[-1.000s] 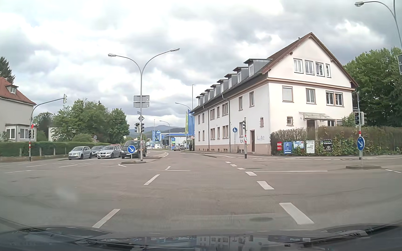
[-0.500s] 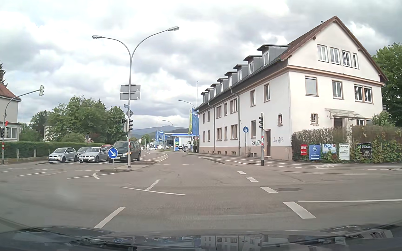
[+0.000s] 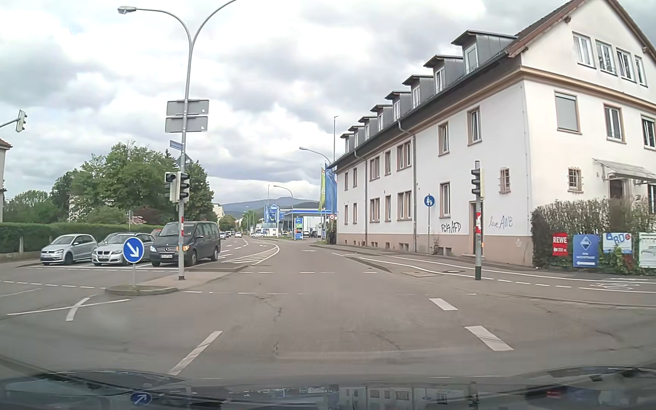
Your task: Follow the waypoints while adhering to traffic rules and regulations
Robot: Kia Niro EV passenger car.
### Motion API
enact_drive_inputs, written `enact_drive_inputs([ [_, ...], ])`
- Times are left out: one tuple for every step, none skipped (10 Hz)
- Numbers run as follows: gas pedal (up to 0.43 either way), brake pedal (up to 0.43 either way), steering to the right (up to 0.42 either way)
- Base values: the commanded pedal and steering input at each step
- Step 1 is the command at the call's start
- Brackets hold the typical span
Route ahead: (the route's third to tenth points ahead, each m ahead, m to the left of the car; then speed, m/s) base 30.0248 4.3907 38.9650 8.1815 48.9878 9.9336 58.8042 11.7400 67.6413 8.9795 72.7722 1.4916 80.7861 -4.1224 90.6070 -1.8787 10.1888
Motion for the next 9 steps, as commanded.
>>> enact_drive_inputs([
  [0.000,0.000,-0.026],
  [0.000,0.000,-0.026],
  [0.000,0.000,-0.025],
  [0.000,0.000,-0.025],
  [0.000,0.000,-0.024],
  [0.000,0.000,-0.021],
  [0.000,0.000,-0.021],
  [0.000,0.000,-0.020],
  [0.000,0.000,-0.020],
])
